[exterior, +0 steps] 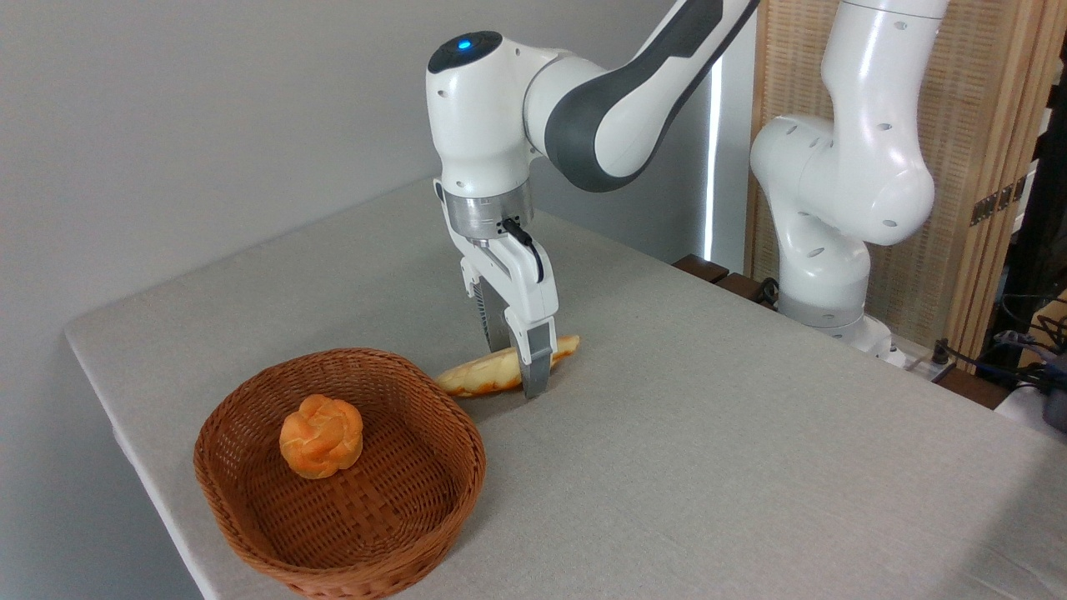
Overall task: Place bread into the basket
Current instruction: 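Lower the gripper around the middle of the bread roll and close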
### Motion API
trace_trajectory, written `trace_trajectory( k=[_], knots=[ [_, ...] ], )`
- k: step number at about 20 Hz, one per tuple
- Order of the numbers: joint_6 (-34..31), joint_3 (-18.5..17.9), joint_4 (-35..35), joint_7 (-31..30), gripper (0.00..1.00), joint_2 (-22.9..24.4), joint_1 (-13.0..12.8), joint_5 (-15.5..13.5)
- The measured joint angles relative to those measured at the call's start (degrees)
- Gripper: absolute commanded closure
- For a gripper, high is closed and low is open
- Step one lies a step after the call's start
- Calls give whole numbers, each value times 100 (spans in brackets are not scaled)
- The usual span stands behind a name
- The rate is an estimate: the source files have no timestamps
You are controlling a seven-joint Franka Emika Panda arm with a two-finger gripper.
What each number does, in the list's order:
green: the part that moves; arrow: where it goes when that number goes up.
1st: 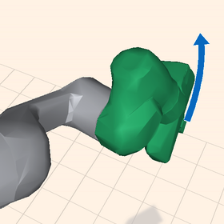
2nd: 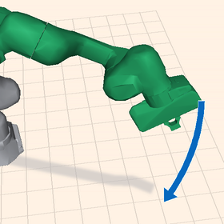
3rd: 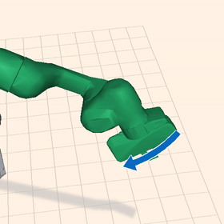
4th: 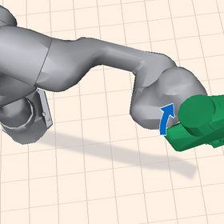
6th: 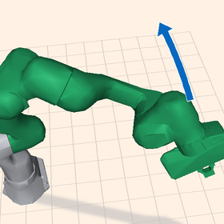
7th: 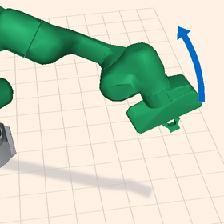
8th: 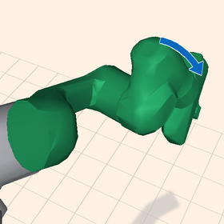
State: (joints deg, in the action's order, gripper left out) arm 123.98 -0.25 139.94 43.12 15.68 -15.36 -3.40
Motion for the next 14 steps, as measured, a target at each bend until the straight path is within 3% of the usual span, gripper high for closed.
trace_trajectory(
  k=[3,4,6,8,14],
  knots=[
    [0,0,4,0,8,1,-21,0],
    [0,-1,4,0,14,3,-21,0],
    [0,-2,4,0,48,5,-21,0],
    [0,-3,4,1,63,6,-21,0],
    [-74,-12,9,183,65,6,-21,1]
  ],
)
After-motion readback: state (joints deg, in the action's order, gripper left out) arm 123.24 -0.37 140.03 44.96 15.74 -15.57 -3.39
